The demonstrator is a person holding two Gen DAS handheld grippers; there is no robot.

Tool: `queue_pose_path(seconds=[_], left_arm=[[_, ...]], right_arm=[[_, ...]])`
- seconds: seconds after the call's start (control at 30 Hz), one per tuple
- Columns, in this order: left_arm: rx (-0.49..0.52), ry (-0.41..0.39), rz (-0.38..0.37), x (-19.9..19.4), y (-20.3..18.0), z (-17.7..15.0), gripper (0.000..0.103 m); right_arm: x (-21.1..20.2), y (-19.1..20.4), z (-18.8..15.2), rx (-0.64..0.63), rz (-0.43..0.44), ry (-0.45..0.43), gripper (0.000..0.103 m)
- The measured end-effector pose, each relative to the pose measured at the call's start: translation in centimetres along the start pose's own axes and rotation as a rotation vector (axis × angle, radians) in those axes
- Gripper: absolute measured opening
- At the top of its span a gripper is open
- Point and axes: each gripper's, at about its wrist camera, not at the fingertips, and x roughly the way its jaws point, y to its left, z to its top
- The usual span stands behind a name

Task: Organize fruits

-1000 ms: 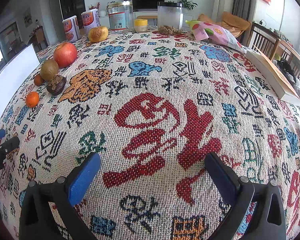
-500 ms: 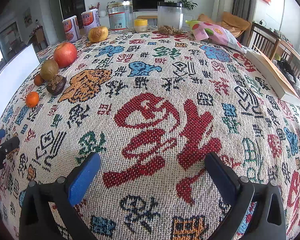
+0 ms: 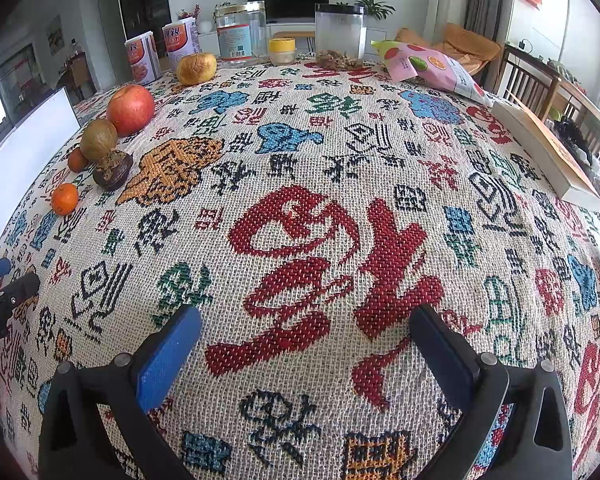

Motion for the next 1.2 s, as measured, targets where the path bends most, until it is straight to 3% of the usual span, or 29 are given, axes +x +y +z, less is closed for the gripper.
queue_pose_path(seconds=[0.13, 0.3, 0.37, 0.4, 0.47, 0.53, 0.8, 0.87, 0.9, 0.97, 1.07, 1.13, 1.2], left_arm=[[0.032, -0.014, -0.081, 1.5, -0.5, 2.6, 0.101], [0.045, -0.021, -0.07, 3.4, -1.1, 5.0, 0.099], [0.063, -0.038, -0.034, 3.6, -1.4, 5.4, 0.079], [0.077, -0.046, -0.025, 3.6, -1.6, 5.5, 0.075], [0.089, -0.058, -0.05, 3.3, -1.7, 5.5, 0.048], [0.097, -0.06, -0.05, 2.9, -1.5, 5.2, 0.032], [0.079, -0.017, -0.039, -0.4, 2.7, 1.4, 0.032], [0.071, -0.02, -0.022, -0.8, 3.5, 0.7, 0.036], [0.069, -0.024, -0.007, -0.8, 3.7, 0.5, 0.04], [0.065, -0.041, 0.041, -0.7, 3.8, 0.3, 0.062], [0.017, -0.052, 0.073, -0.3, 4.5, 0.2, 0.084], [-0.037, -0.031, 0.072, 0.2, 5.6, 0.3, 0.094], [-0.056, -0.026, 0.067, 0.3, 6.0, 0.3, 0.097]], right_arm=[[0.0, 0.0, 0.0, 0.0, 0.0, 0.0, 0.103], [0.0, 0.0, 0.0, 0.0, 0.0, 0.0, 0.103], [0.0, 0.0, 0.0, 0.0, 0.0, 0.0, 0.103], [0.0, 0.0, 0.0, 0.0, 0.0, 0.0, 0.103], [0.0, 0.0, 0.0, 0.0, 0.0, 0.0, 0.103], [0.0, 0.0, 0.0, 0.0, 0.0, -0.001, 0.103], [0.0, 0.0, 0.0, 0.0, 0.0, -0.001, 0.103], [0.0, 0.0, 0.0, 0.0, 0.0, -0.001, 0.103], [0.0, 0.0, 0.0, 0.0, 0.0, -0.001, 0.103], [0.0, 0.0, 0.0, 0.0, 0.0, -0.001, 0.103], [0.0, 0.0, 0.0, -0.001, 0.0, -0.001, 0.103], [0.0, 0.0, 0.0, -0.001, -0.001, -0.001, 0.103], [0.0, 0.0, -0.1, -0.003, -0.003, 0.0, 0.103]])
